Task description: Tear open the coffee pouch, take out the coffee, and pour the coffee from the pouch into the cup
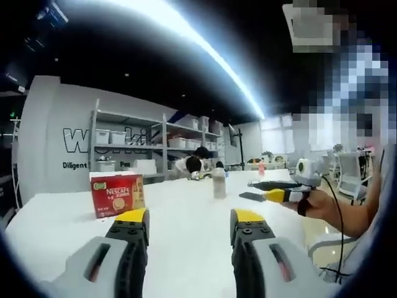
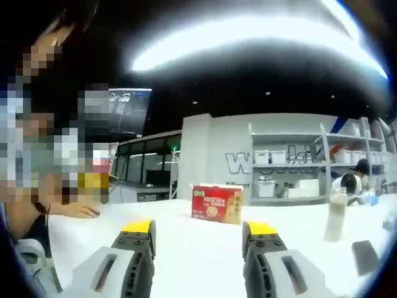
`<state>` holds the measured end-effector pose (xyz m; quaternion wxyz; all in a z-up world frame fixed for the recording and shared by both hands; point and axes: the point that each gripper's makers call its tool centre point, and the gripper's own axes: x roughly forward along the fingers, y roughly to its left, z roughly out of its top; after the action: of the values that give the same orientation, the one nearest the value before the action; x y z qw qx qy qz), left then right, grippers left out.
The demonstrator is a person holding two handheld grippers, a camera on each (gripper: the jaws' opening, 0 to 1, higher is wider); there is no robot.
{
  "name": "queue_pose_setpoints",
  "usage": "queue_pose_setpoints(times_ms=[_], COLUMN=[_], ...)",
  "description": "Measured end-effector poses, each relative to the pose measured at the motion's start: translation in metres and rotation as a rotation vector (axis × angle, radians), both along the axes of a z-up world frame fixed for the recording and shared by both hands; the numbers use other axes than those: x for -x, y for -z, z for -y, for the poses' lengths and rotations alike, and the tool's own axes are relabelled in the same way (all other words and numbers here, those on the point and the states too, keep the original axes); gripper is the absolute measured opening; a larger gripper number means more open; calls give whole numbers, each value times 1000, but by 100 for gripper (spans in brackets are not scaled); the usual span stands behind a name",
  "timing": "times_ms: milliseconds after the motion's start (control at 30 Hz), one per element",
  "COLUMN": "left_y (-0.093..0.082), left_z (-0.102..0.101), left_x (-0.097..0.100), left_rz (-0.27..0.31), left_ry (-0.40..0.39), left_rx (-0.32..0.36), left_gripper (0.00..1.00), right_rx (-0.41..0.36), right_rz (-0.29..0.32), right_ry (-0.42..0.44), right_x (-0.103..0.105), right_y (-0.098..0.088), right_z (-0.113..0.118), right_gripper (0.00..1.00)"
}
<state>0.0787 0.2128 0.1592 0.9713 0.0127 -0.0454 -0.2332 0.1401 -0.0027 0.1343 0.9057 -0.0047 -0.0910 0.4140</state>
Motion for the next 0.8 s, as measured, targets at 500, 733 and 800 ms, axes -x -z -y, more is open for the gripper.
queue_pose_setpoints(times_ms=[500,733,800], left_y=[-8,-15,-16], left_z=[-12,-10,-8], left_x=[44,54,57], left_rz=[34,53,57], left_ry=[-54,-59,-57], left_rx=[6,10,7], left_gripper=[52,52,52], right_rx=[31,34,37], right_rz=[35,44,57], right_ry=[-25,-34,-32], right_x=[25,34,37], right_y=[5,3,-1], right_z=[-14,-14,-14], right_gripper=[56,56,56])
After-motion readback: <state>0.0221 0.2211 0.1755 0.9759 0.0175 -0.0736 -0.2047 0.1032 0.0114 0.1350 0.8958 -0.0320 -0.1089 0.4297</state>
